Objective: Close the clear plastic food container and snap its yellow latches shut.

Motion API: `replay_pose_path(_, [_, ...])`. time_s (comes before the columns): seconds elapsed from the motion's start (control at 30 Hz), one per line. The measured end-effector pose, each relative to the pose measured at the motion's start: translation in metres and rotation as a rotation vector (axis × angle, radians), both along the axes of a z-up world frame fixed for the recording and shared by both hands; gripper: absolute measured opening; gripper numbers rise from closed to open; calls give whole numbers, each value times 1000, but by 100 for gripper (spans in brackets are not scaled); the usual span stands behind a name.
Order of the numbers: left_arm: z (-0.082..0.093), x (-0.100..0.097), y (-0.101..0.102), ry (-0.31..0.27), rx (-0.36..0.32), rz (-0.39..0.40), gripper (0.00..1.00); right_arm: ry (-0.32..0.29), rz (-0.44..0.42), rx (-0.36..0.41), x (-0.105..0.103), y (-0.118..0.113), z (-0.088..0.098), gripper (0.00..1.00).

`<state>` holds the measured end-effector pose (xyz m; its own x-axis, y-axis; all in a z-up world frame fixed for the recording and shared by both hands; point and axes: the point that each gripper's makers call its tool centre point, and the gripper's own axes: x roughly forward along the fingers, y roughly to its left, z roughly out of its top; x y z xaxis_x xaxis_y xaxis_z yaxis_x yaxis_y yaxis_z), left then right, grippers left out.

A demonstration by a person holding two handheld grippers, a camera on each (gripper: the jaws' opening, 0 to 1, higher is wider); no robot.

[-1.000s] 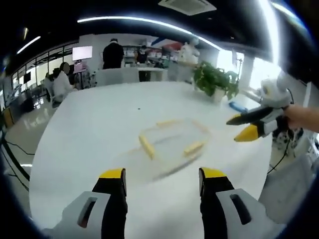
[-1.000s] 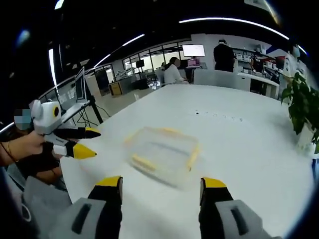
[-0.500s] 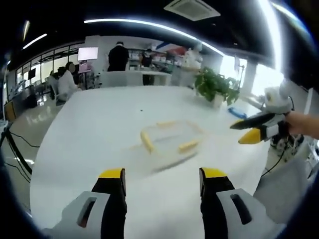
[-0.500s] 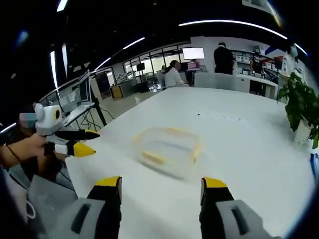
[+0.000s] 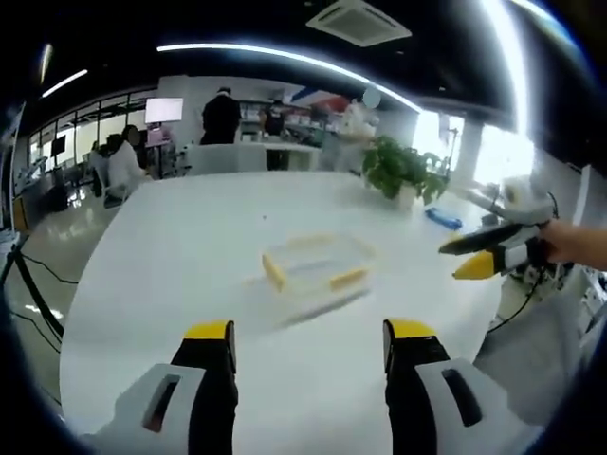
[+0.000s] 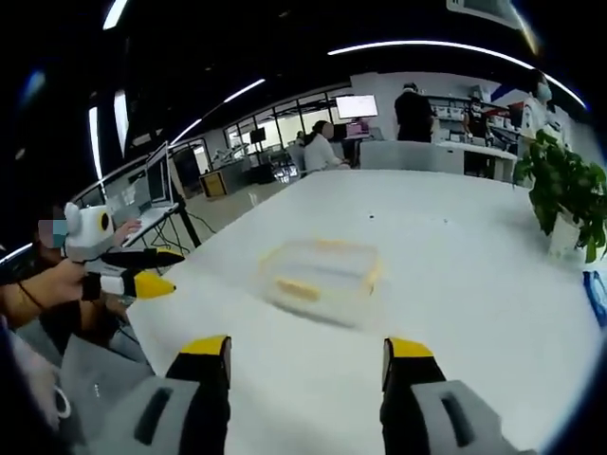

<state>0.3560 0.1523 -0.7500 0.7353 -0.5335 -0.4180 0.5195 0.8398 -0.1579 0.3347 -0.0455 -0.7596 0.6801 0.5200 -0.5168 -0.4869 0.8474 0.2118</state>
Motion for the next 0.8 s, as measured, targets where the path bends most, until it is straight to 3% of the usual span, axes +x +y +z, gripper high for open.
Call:
replay_pose_path(0.1, [5, 0, 1, -17, -30, 20, 73, 5, -6, -2, -5, -1, -2, 69])
replay_pose_path(0.3, [8, -2, 5, -35, -20, 25, 85, -11, -26, -5, -14, -3, 2, 83])
replay_pose_path(0.57, [9, -6, 6, -34, -35, 17, 87, -42, -67, -8, -18, -10, 8, 100])
replay_pose_path(0.8, [14, -12, 7, -53, -35, 17, 88, -60, -83, 3, -25, -10, 12, 100])
